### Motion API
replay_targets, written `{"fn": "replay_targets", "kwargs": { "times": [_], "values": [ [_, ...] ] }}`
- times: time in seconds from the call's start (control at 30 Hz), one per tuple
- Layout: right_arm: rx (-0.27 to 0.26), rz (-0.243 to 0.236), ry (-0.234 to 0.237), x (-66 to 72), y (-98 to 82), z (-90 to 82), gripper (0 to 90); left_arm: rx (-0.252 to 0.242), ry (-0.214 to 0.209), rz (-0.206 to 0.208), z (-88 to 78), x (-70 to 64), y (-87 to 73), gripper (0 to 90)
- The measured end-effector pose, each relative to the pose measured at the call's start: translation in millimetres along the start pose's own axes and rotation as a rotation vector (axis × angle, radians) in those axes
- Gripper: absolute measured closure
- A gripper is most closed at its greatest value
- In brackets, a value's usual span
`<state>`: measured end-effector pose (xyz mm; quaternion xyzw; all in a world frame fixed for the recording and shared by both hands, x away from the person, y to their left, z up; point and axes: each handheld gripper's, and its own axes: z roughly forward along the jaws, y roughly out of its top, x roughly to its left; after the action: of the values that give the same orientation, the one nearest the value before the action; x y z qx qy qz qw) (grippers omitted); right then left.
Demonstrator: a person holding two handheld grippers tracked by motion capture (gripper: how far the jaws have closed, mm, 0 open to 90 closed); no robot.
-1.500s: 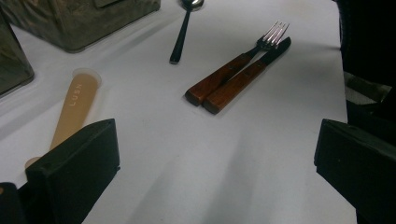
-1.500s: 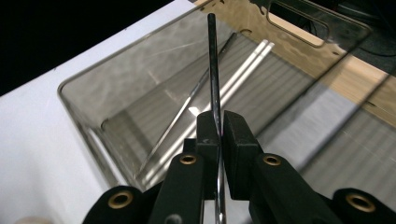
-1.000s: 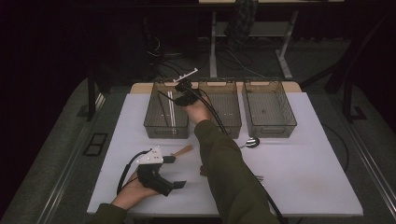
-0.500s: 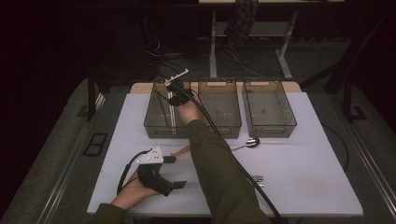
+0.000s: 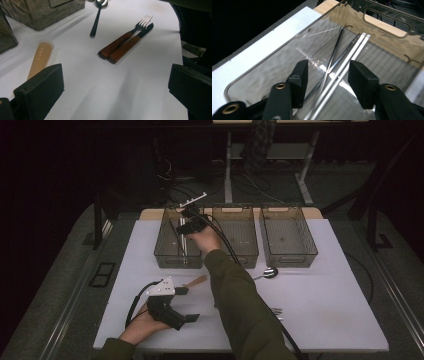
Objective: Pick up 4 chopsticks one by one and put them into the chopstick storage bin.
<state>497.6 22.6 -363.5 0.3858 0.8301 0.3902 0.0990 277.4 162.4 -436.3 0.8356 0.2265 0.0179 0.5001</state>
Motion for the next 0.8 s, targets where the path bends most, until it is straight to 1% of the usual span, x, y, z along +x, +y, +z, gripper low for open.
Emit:
{"fn": "replay_targets", "kwargs": {
  "times": [0.07, 0.1, 0.2, 0.3, 0.4, 0.5, 0.53, 0.6, 0.7, 0.8],
  "values": [
    [-0.009, 0.008, 0.016, -2.4, -4.6, -7.4, 39.8, -0.003, 0.003, -0.001, -0.7, 0.2, -0.2, 0.0],
    [-0.010, 0.008, 0.018, -3.8, -7.3, -11.2, 37.6, -0.004, 0.004, -0.004, -0.8, 0.1, -0.2, 0.0],
    [-0.025, -0.023, 0.035, -6.9, -17.5, -24.4, 32.8, 0.004, 0.009, -0.001, -0.7, 0.5, -0.1, 0.0],
    [-0.061, -0.050, 0.048, -9.8, -27.8, -37.8, 27.1, 0.008, 0.011, 0.002, 0.3, 0.3, -0.1, 0.0],
    [-0.074, -0.054, 0.045, -12.8, -38.0, -48.8, 24.9, 0.010, 0.013, -0.001, 0.4, 0.3, -0.2, 0.0],
    [-0.073, -0.042, 0.079, -16.8, -46.7, -57.6, 21.5, 0.011, 0.017, 0.002, 0.2, 0.7, -0.4, 0.0],
    [-0.080, -0.040, 0.079, -17.3, -49.7, -61.2, 20.6, 0.012, 0.016, 0.001, 0.1, 0.5, -0.5, 0.0],
    [-0.090, -0.053, 0.069, -19.0, -56.0, -69.1, 19.8, 0.014, 0.018, 0.002, 0.1, 0.4, -0.5, 0.0],
    [-0.097, -0.048, 0.081, -24.9, -66.4, -81.0, 18.7, 0.017, 0.019, 0.003, 0.9, 0.6, -0.7, 0.0],
    [-0.106, -0.048, 0.070, -30.8, -77.0, -93.6, 17.8, 0.020, 0.020, 0.002, 1.1, 1.0, -0.8, 0.0]
  ]
}}
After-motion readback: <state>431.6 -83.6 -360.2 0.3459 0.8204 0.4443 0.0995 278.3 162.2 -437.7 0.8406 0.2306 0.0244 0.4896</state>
